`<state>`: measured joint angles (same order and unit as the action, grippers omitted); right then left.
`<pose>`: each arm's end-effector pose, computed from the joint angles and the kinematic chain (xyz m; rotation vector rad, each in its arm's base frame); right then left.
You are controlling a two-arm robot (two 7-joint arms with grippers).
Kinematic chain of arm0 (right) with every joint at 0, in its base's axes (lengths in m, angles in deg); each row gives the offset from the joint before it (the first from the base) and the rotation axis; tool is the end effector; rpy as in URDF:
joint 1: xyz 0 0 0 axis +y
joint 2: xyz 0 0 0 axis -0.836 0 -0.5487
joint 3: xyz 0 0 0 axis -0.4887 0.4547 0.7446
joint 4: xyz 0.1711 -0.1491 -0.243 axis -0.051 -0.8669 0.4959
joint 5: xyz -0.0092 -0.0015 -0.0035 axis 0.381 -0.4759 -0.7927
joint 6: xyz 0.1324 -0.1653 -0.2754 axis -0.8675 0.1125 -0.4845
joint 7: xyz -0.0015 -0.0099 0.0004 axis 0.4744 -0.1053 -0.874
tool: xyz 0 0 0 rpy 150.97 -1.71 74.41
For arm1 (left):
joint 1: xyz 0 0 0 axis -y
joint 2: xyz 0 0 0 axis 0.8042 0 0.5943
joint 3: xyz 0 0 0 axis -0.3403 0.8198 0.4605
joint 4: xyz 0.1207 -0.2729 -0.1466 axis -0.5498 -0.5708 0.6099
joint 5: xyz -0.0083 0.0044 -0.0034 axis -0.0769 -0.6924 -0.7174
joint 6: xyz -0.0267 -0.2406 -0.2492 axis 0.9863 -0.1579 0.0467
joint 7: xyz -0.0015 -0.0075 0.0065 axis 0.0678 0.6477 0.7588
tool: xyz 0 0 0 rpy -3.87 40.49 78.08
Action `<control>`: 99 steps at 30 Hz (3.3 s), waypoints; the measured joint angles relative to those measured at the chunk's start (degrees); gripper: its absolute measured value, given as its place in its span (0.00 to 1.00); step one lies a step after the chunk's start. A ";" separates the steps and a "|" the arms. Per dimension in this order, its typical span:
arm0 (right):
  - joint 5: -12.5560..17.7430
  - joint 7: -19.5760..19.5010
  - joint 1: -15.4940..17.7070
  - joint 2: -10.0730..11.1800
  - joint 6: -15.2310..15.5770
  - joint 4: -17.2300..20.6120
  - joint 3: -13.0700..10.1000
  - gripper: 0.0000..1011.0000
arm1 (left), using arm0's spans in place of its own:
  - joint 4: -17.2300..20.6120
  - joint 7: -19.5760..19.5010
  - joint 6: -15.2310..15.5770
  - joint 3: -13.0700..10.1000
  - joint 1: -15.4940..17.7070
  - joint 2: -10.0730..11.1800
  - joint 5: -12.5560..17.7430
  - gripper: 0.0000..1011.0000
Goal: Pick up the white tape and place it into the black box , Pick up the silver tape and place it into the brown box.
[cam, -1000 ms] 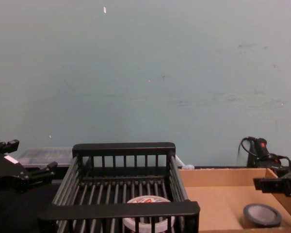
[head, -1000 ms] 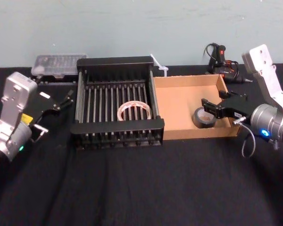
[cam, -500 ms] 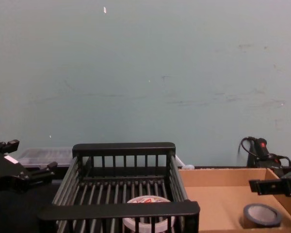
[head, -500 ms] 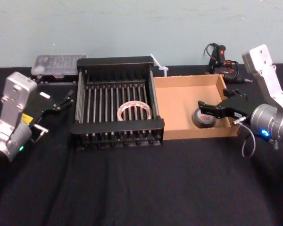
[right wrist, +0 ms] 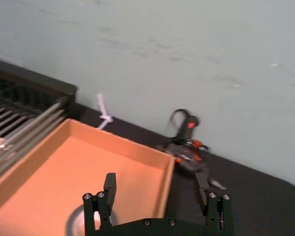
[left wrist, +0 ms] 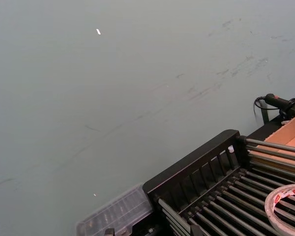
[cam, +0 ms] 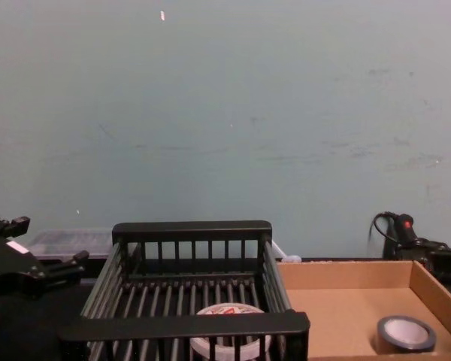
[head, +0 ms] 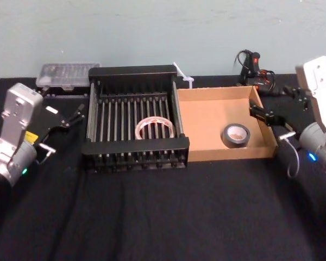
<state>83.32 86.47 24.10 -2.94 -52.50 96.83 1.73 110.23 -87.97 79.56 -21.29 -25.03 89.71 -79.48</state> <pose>0.4064 -0.0539 -0.2929 -0.3544 -0.0673 -1.2828 0.4016 0.0965 -0.3437 0.3041 -0.2851 1.2481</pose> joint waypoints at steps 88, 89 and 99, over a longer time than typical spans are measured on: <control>-6.95 -8.17 7.76 -2.21 -10.38 -0.85 -3.64 0.99 | 0.00 0.00 0.00 0.00 0.00 0.00 0.00 0.99; -6.96 -8.17 7.76 -2.21 -10.38 -0.86 -3.64 0.99 | 0.00 0.00 0.00 0.00 0.00 0.00 0.00 0.99; -6.96 -8.17 7.76 -2.20 -10.38 -0.86 -3.64 0.99 | 0.00 0.00 0.00 0.00 0.00 0.00 0.00 0.99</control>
<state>76.36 78.30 31.86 -5.14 -62.88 95.98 -1.91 110.23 -87.97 79.56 -21.30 -25.03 89.71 -79.48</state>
